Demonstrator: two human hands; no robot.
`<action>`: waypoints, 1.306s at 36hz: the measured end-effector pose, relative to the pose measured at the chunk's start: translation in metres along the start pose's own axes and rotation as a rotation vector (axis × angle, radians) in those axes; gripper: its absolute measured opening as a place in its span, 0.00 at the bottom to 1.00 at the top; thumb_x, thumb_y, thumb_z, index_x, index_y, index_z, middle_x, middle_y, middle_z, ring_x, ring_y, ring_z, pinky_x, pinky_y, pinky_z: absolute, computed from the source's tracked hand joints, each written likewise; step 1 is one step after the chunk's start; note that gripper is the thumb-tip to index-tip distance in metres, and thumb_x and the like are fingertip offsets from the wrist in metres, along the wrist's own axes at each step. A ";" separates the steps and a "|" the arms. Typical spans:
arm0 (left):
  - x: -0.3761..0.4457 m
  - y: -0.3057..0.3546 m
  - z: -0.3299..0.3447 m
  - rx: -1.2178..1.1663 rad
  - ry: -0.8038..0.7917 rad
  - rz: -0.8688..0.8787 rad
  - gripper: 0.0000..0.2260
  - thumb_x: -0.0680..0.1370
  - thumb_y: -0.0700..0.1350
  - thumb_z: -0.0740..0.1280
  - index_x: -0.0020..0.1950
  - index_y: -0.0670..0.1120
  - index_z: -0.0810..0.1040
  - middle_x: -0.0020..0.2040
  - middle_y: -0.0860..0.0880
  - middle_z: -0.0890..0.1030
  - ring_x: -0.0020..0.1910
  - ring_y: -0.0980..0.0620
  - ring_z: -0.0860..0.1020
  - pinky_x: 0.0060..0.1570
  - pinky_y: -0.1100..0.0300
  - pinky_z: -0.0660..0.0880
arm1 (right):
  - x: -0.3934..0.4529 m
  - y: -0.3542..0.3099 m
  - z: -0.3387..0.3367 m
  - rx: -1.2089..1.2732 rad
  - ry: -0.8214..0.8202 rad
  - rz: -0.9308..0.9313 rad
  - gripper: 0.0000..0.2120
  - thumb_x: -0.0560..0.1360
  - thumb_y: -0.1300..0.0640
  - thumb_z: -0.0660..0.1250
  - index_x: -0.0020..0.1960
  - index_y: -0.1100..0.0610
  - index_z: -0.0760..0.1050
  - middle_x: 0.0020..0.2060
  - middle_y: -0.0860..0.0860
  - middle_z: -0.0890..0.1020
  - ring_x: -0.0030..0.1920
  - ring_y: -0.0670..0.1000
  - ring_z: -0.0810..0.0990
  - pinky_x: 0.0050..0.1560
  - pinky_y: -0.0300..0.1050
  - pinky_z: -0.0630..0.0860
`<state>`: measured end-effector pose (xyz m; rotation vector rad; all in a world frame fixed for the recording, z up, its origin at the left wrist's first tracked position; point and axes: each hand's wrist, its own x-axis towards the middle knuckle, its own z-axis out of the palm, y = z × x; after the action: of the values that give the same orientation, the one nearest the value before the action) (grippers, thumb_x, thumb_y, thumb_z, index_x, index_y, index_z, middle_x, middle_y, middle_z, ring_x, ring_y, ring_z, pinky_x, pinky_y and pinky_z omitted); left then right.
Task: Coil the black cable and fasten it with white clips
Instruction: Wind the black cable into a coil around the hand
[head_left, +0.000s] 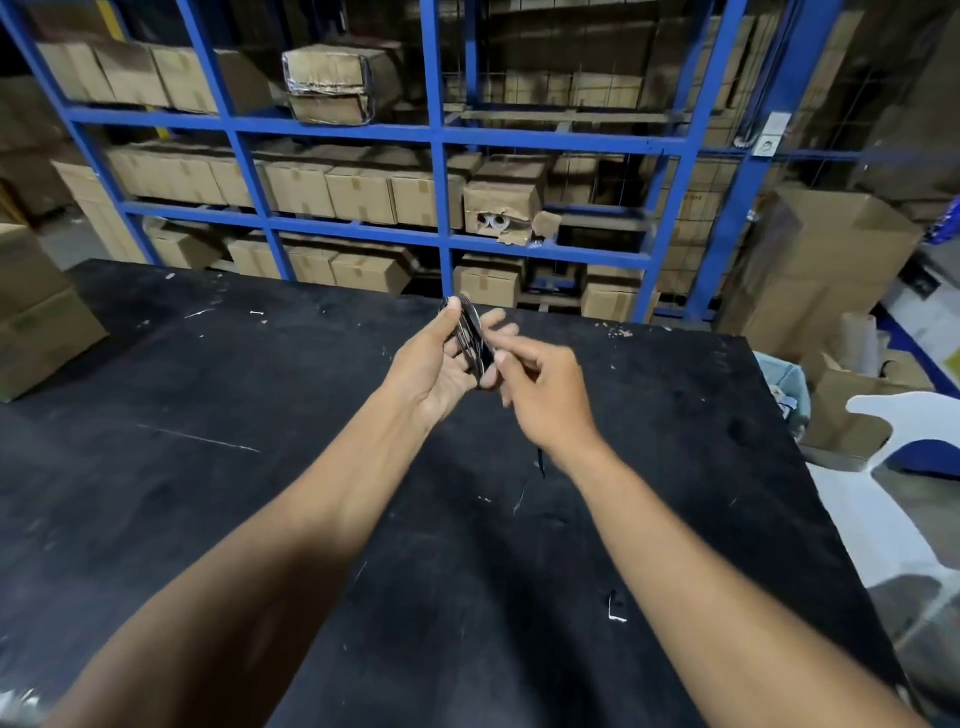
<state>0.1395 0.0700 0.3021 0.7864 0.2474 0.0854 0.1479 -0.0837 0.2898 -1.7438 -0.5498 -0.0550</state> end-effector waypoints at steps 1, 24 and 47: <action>0.001 0.001 0.000 -0.029 -0.015 0.001 0.12 0.84 0.51 0.64 0.60 0.45 0.80 0.57 0.41 0.88 0.55 0.41 0.87 0.43 0.46 0.85 | -0.007 0.006 0.002 0.078 -0.001 0.021 0.16 0.83 0.62 0.65 0.65 0.51 0.85 0.38 0.45 0.86 0.33 0.41 0.74 0.43 0.40 0.78; -0.027 0.043 -0.031 0.310 -0.621 -0.438 0.25 0.83 0.49 0.68 0.79 0.47 0.70 0.38 0.49 0.83 0.40 0.52 0.85 0.65 0.24 0.70 | 0.029 0.036 -0.052 -0.393 -0.223 0.040 0.19 0.72 0.40 0.78 0.35 0.54 0.79 0.28 0.46 0.80 0.28 0.42 0.70 0.33 0.37 0.69; -0.002 0.017 -0.039 0.166 -0.023 -0.114 0.13 0.84 0.50 0.65 0.66 0.49 0.81 0.56 0.43 0.88 0.56 0.47 0.87 0.50 0.35 0.81 | 0.029 -0.038 -0.010 -0.491 -0.134 -0.147 0.11 0.81 0.56 0.67 0.57 0.50 0.87 0.38 0.39 0.84 0.36 0.35 0.79 0.47 0.29 0.74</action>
<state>0.1285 0.1086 0.2885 0.9363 0.2796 -0.0527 0.1609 -0.0780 0.3362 -2.1906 -0.8128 -0.1913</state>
